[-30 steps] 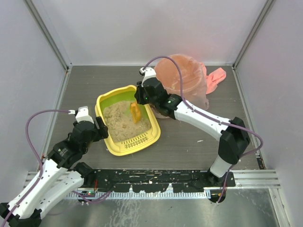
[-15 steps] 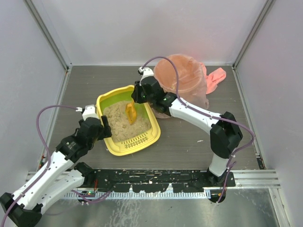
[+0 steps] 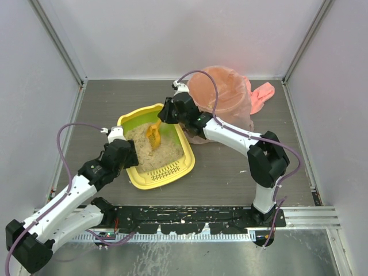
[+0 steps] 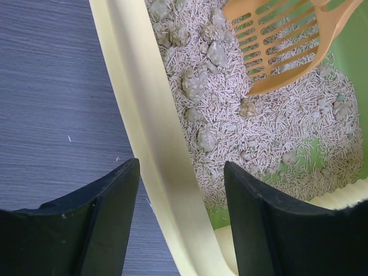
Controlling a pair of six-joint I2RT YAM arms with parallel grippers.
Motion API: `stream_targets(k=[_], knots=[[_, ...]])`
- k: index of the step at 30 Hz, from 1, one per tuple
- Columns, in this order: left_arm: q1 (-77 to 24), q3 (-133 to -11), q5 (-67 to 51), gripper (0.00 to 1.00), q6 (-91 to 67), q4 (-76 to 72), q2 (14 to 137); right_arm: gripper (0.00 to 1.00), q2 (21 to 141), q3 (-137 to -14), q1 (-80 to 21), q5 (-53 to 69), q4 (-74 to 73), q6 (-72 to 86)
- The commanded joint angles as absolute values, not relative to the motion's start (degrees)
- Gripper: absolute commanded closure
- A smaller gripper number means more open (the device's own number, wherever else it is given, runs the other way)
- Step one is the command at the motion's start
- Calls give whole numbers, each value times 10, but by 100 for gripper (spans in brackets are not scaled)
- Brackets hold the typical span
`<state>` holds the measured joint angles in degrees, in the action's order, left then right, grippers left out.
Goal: Clean the litter box
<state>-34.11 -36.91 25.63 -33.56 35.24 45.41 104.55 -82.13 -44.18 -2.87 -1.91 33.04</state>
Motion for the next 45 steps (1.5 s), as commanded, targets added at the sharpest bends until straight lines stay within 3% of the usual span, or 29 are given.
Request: stream_targets(k=[1,20,22,28,32,45], knots=[[-339,-363,253,40,-330,307,464,99,1053,-792,-464,-13,5,394],[-337,-363,246,46,-323,301,497,99,1019,-617,-532,-119,178,525],[-337,-364,247,44,-323,305,487,99,1002,-593,-532,-151,195,532],[-335,-394,255,19,-322,343,449,99,956,-531,-533,-188,250,566],[-334,-423,271,10,-317,376,409,99,930,-494,-533,-211,290,591],[-334,-463,290,6,-322,433,338,99,834,-408,-529,-258,345,645]])
